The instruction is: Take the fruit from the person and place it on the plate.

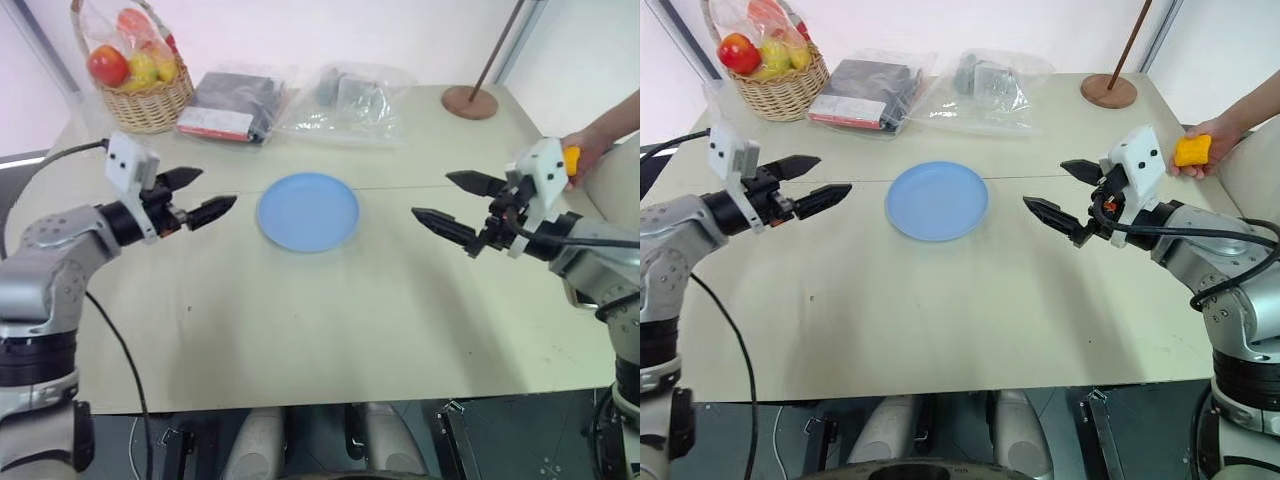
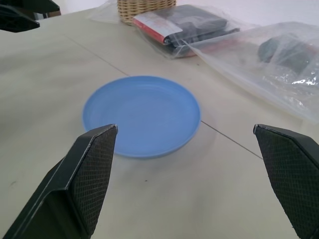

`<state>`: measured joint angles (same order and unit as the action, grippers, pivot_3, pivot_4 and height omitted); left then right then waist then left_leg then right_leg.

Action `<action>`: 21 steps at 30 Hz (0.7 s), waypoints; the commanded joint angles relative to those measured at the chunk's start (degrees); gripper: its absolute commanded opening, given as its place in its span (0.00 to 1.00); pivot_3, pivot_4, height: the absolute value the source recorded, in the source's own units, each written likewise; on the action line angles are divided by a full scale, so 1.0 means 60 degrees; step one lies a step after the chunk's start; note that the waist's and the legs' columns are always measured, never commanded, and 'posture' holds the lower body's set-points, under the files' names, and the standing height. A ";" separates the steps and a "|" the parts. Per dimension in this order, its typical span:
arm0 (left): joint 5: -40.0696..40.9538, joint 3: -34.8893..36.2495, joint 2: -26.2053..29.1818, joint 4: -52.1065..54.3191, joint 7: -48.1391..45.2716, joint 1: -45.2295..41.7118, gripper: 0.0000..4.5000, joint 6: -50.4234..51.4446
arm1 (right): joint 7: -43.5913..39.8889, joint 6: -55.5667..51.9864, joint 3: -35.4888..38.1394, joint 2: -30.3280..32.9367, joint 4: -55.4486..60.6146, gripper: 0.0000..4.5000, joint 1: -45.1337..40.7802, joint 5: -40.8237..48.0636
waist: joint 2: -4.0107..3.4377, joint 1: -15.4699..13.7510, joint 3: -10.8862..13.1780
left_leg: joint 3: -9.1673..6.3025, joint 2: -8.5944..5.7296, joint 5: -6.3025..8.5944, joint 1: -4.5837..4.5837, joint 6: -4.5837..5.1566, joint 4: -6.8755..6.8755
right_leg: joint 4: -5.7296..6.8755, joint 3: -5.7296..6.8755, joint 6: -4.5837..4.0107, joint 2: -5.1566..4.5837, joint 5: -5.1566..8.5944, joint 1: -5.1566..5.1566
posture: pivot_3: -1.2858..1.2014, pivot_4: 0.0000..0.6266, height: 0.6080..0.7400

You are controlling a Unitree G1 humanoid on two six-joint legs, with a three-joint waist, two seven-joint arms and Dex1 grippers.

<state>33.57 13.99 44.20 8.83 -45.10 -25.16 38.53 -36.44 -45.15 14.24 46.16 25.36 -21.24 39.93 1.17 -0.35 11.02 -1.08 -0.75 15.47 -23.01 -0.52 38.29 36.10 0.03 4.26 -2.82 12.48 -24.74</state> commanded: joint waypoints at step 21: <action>0.0740 0.0485 0.0211 0.0631 -0.0065 -0.0019 0.99 0.0315 | -0.0478 0.0228 0.0012 0.0210 -0.0147 1.00 -0.0205 -0.0193 | 0.0000 -0.0039 0.0000 | 0.0003 0.0000 0.0000 0.0003 0.0000 0.0001 | -0.0002 0.0000 0.0001 0.0000 -0.0001 0.0003 | 0.52 0.24 1.00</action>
<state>37.03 15.05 44.70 11.36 -45.44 -24.85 40.69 -38.98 -44.12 12.15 46.25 23.21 -22.30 38.45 1.17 -0.58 11.02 -1.07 -0.75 15.47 -23.00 -0.52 38.30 36.09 0.03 4.27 -2.82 12.48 -24.72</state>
